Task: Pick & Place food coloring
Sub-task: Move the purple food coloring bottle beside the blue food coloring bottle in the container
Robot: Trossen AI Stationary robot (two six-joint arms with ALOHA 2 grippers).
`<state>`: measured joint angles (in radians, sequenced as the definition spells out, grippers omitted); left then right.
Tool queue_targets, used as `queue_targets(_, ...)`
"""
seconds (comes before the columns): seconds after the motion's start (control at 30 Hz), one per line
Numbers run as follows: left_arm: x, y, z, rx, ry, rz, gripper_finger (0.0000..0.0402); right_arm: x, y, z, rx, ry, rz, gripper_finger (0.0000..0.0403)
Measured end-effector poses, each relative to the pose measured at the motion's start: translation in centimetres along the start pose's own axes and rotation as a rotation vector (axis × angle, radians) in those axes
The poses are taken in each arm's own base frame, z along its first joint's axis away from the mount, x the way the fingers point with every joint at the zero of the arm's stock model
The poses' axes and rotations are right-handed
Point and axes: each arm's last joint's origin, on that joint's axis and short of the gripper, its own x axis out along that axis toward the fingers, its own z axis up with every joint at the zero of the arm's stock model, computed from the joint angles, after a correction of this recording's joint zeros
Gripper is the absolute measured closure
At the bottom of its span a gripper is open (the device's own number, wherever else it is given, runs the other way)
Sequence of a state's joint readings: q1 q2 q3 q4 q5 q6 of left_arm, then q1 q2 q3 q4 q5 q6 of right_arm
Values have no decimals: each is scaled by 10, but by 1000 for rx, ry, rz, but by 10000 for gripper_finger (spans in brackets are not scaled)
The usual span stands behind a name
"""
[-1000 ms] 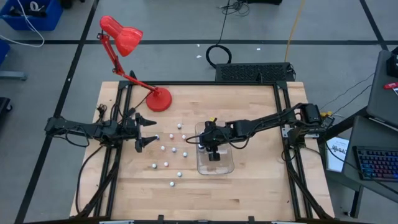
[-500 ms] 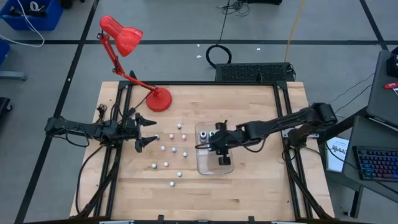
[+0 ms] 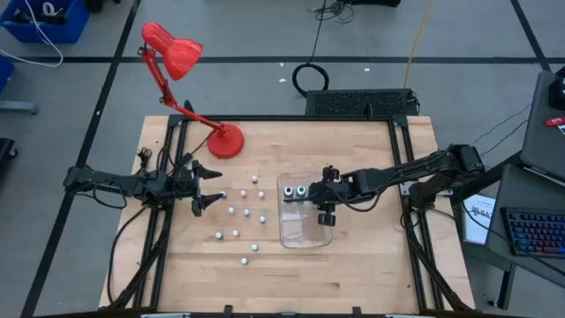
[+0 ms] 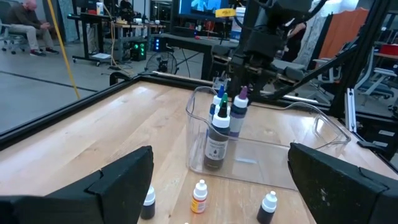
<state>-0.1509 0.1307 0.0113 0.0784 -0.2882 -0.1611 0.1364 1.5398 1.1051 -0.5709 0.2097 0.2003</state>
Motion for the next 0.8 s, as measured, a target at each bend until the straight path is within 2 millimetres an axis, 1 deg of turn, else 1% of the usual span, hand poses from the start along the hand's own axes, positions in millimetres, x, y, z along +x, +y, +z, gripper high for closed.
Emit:
queue_targets(0.13, 0, 0, 0, 0, 0, 0, 36, 1, 0, -2, 3, 9, -3, 305)
queue_targets(0.57, 0, 0, 0, 0, 0, 0, 36, 1, 1, 0, 34, -13, 5, 305)
queue_targets(0.8, 0, 0, 0, 0, 0, 0, 36, 9, 1, -10, 58, -4, 29, 305)
